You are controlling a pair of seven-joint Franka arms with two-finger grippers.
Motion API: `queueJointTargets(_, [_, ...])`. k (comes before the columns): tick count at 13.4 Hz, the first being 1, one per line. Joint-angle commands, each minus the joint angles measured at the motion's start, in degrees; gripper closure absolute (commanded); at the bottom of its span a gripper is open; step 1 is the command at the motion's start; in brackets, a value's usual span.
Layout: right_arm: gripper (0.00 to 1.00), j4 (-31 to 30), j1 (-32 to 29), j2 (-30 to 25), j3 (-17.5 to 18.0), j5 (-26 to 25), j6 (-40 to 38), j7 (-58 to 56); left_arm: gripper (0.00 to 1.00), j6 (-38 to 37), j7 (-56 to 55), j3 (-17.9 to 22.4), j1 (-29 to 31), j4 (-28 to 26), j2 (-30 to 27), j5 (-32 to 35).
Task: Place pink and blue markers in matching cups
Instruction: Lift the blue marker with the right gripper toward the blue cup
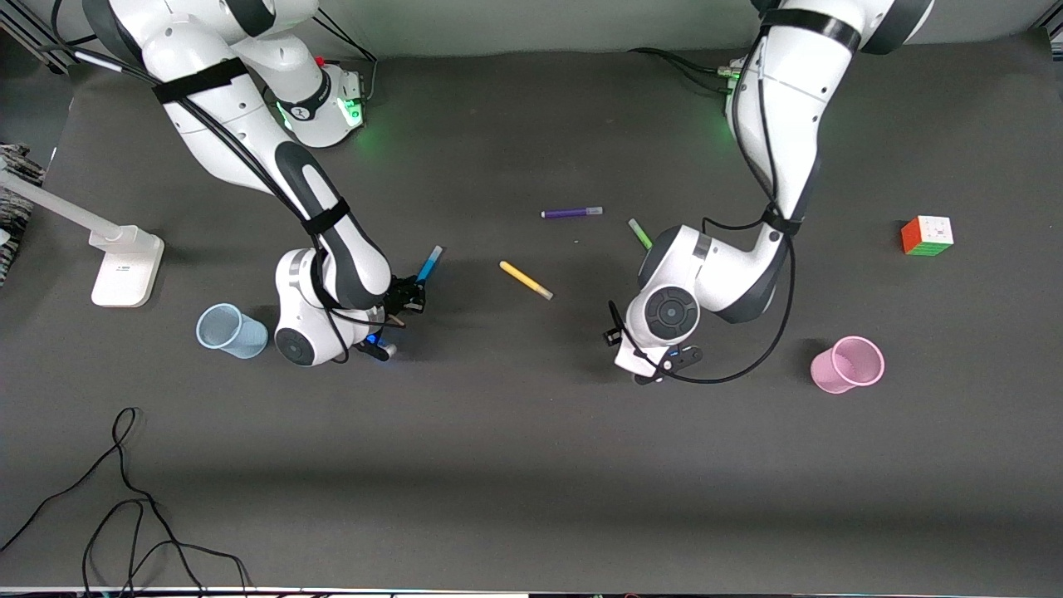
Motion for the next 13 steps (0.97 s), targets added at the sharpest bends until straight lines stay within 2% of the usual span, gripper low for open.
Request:
queueJointTargets(1, [1.00, -0.73, -1.11, -7.94, -1.98, -1.65, -5.11, 0.32, 0.40, 1.81, -1.36, 0.38, -0.83, -0.52, 0.40, -0.62])
queueJointTargets(4, [1.00, -1.25, -1.11, -15.93, -4.44, -10.94, -6.44, 0.23, 0.61, 3.92, -1.36, 0.37, -0.83, -1.92, 0.49, -0.70])
queueJointTargets(6, [1.00, -1.43, -1.11, -21.21, -7.16, -18.07, -6.10, -2.65, 0.97, 4.02, -1.45, 0.37, -0.74, -2.19, 0.49, -0.88])
queueJointTargets(7, [1.00, -1.43, -1.11, -23.33, -9.09, -19.23, -5.83, -6.33, 1.00, 3.49, -1.45, 0.37, -0.66, -2.19, 0.31, -0.88])
queueJointTargets(9, [1.00, -1.26, -1.02, -26.24, -13.49, -20.64, -3.82, -14.06, 1.00, 1.57, -2.67, 0.37, -0.39, -2.10, -1.08, -0.88])
queueJointTargets(10, [1.00, -1.35, -1.02, -27.47, -13.85, -25.61, -1.81, -16.01, 1.00, -0.97, -3.03, 0.46, 0.04, -1.58, -2.14, -0.88])
queueJointTargets(11, [1.00, -2.30, -1.02, -29.13, -14.46, -30.19, 1.35, -17.68, 1.00, -4.04, -2.86, 0.55, 0.48, -0.79, -3.71, -0.79])
queueJointTargets(13, [1.00, -8.17, -1.02, -33.52, -17.00, -31.81, 10.55, -25.22, 1.00, -12.64, -2.24, 0.73, 2.58, 2.19, -6.88, -0.62])
